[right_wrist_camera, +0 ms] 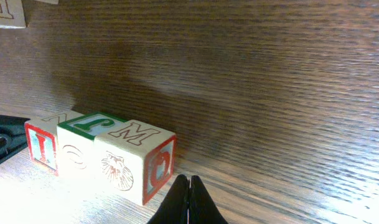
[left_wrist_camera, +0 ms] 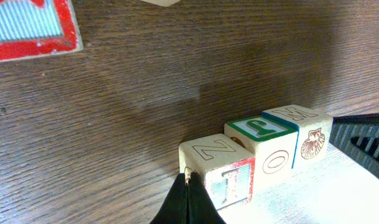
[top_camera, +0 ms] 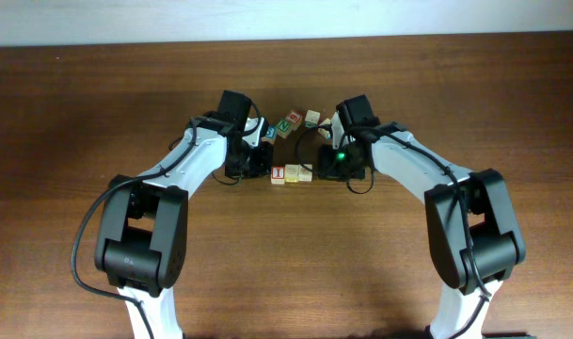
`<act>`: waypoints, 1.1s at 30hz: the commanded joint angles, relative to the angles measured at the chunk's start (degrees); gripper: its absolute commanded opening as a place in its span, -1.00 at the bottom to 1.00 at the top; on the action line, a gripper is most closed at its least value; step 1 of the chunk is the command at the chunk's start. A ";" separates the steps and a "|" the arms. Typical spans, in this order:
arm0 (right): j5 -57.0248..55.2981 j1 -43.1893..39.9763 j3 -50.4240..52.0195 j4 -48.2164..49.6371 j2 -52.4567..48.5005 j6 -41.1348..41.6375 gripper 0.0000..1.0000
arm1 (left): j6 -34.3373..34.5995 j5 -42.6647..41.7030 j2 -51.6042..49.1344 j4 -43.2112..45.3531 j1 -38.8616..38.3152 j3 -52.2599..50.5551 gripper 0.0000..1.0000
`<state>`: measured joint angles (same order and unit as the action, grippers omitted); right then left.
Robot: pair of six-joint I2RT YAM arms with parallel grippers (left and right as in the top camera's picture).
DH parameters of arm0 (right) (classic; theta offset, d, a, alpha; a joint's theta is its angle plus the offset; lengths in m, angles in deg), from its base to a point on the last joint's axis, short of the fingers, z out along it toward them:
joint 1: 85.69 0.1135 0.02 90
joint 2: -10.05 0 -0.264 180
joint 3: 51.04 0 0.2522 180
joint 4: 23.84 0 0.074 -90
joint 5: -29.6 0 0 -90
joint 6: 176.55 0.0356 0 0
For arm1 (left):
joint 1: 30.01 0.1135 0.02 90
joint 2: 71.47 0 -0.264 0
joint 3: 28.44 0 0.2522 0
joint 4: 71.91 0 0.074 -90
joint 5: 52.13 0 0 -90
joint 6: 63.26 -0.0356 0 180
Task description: Rotate 3 blocks
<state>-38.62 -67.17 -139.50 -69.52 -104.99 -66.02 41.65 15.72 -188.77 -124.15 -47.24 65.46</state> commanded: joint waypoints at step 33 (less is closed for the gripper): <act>-1.44 12.33 -4.13 1.29 6.05 -0.72 -0.92 | -1.11 -1.05 -0.81 0.09 -0.31 -0.28 -1.00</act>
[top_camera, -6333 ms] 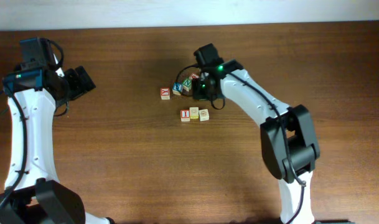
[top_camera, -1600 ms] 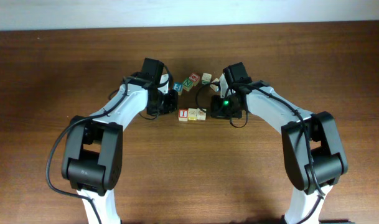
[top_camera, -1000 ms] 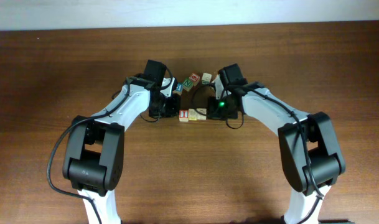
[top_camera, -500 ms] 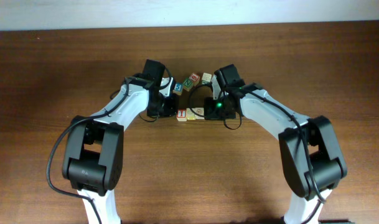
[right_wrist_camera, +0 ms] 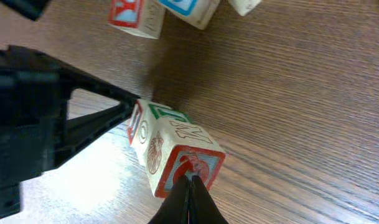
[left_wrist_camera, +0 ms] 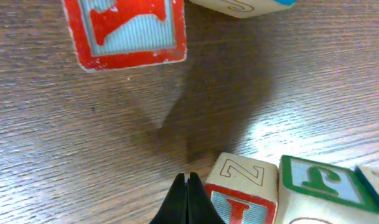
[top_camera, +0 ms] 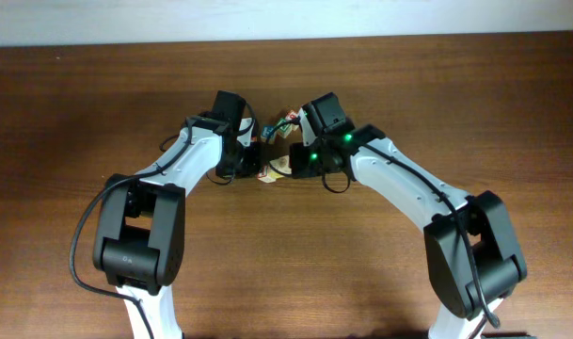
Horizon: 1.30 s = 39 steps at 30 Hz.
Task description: Rotate 3 blocks
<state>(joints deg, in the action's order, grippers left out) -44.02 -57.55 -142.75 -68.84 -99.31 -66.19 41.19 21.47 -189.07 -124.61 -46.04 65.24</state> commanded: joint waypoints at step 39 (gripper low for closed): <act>4.00 3.34 -6.56 0.39 0.07 0.94 -0.81 | 2.84 8.98 5.68 -2.25 12.50 0.00 -1.00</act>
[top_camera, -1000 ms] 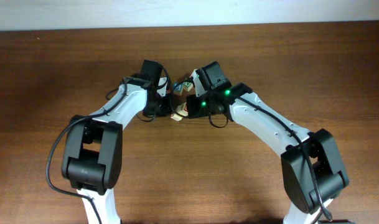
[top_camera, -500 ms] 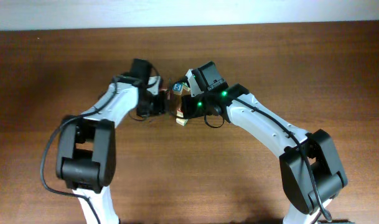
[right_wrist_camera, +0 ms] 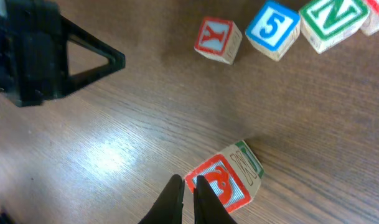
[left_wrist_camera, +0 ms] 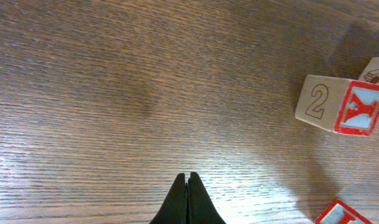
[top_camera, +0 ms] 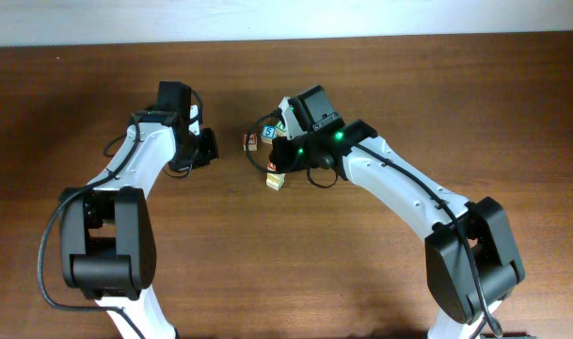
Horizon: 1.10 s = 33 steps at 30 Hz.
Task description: Rotate 3 blocks
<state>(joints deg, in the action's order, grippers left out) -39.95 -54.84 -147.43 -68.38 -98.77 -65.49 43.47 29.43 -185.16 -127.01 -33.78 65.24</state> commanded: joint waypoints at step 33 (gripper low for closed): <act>-17.27 -30.97 33.14 3.69 78.42 -20.22 0.97 | 0.52 9.33 45.16 -7.85 0.17 4.61 0.99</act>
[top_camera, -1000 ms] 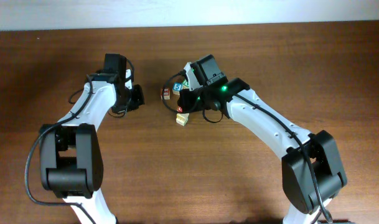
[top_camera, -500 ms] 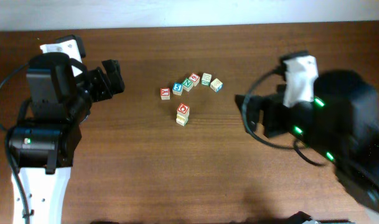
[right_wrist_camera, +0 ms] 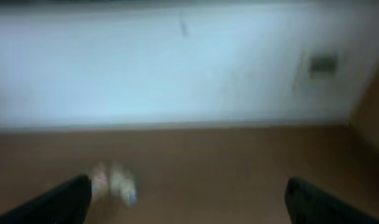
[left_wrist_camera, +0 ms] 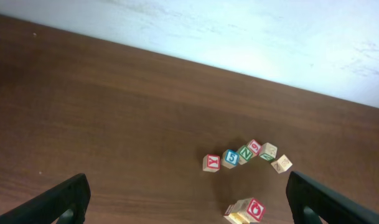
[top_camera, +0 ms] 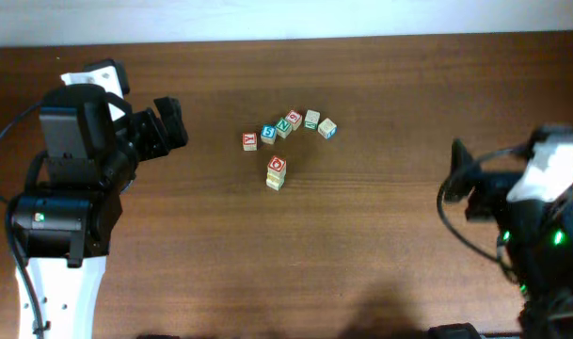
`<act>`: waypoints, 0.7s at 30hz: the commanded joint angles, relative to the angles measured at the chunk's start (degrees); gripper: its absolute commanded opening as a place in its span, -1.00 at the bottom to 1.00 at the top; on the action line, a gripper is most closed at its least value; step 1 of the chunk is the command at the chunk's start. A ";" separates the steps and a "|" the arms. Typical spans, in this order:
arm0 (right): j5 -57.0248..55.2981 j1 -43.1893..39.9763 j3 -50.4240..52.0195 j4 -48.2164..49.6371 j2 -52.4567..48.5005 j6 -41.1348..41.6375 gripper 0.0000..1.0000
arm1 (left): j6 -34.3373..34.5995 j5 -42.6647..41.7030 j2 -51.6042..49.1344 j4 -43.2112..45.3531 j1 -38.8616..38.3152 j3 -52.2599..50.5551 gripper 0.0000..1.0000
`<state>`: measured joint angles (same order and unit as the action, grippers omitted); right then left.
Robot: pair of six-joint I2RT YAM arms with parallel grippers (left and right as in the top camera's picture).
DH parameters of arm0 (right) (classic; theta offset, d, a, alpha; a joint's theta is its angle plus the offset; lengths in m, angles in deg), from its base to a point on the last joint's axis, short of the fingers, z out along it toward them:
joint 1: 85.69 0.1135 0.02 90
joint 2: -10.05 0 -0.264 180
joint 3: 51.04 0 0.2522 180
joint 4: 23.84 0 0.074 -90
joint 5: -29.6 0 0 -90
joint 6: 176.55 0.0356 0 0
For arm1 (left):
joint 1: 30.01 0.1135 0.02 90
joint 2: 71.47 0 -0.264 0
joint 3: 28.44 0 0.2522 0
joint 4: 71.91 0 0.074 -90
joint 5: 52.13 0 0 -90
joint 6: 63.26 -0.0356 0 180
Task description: Rotate 3 blocks
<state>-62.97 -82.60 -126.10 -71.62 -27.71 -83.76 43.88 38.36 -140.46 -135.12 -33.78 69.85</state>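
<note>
Three wooblocks pressed together form a short row (top_camera: 276,173) near the table's middle, running far to near, with a red-faced end (top_camera: 278,165) on the far side. The left wrist view shows the row (left_wrist_camera: 245,211) low down. My left gripper (top_camera: 164,127) hangs open at the far left, high above the table (left_wrist_camera: 190,214), well away from the row. Far off at the right, my right gripper (top_camera: 463,184) is also open. Its own view is blurred, with wide-set fingers (right_wrist_camera: 58,199) and nothing between them.
Behind the row lies an arc of loose blocks: a red Y block (top_camera: 250,141), a blue 5 block (top_camera: 268,134), a green N block (top_camera: 283,125) and three more up to the rightmost one (top_camera: 326,128). The brown table (top_camera: 380,264) ends at a white wall (left_wrist_camera: 239,31).
Both grippers were shut and low by the blocks, the right one at the row's red end. Now both are open, raised and drawn back to the table's sides. The row has not moved.
The row of three first lay left to right between my two shut grippers, one at each end. Then it stood skewed, with both still touching it. Later it ran far to near, the left gripper off to the left. Now both arms are withdrawn.
</note>
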 commanded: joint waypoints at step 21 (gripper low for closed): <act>7.06 -7.67 60.98 29.99 37.55 -1.95 0.97 | 0.11 0.42 0.46 0.28 0.20 0.00 0.98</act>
<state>-54.95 -89.79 -65.84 -41.85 9.25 -85.34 43.86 38.36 -140.31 -134.99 -33.78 69.81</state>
